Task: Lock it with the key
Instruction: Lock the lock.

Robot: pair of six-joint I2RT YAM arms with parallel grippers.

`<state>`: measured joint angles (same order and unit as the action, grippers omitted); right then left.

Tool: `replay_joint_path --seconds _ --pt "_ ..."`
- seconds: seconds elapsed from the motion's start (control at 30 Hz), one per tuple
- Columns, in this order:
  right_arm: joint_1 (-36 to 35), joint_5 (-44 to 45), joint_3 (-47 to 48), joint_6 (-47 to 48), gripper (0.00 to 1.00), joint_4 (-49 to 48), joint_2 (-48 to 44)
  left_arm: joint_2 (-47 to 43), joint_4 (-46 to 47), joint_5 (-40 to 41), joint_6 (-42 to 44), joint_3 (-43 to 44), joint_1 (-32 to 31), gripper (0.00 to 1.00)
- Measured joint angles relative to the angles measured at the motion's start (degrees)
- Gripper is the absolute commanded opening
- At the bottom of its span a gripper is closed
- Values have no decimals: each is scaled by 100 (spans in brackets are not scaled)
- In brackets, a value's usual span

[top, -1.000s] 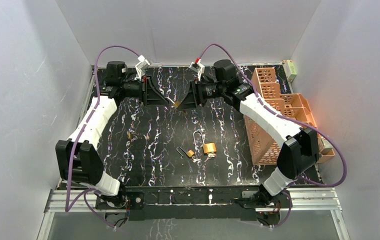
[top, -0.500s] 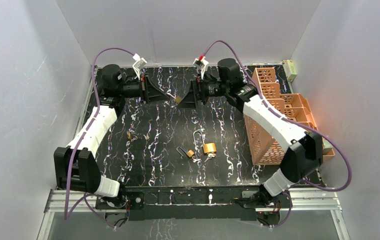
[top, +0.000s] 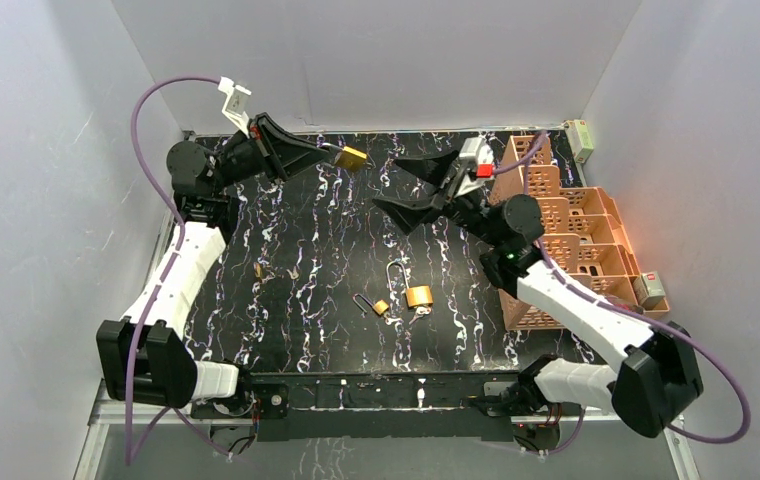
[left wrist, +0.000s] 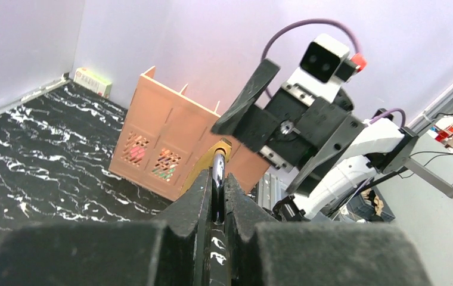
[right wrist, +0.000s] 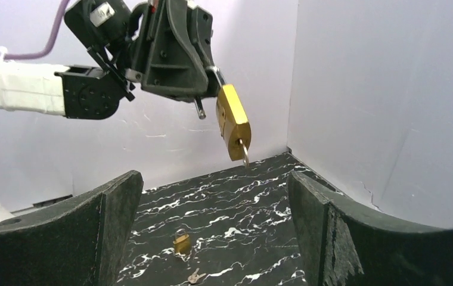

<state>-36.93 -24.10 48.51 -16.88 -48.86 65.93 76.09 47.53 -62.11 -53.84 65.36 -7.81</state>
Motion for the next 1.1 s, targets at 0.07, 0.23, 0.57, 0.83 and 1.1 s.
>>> replay_joint_path --seconds 0.07,0.23,0.57,0.83,1.1 --pt "-129 15 44 179 98 -195 205 -68 195 9 -149 2 0 0" --pt "-297 -90 553 269 88 -573 817 -120 623 -76 -494 85 -15 0" --pt "-374 -424 1438 -146 61 -1003 1390 -166 916 -170 -669 188 -17 0" --pt "-557 -457 1554 -363 43 -1010 1622 -170 1132 -164 -798 190 -17 0" --pt "-643 -385 1622 -527 0 -1040 1853 -170 1250 -181 -885 203 -9 14"
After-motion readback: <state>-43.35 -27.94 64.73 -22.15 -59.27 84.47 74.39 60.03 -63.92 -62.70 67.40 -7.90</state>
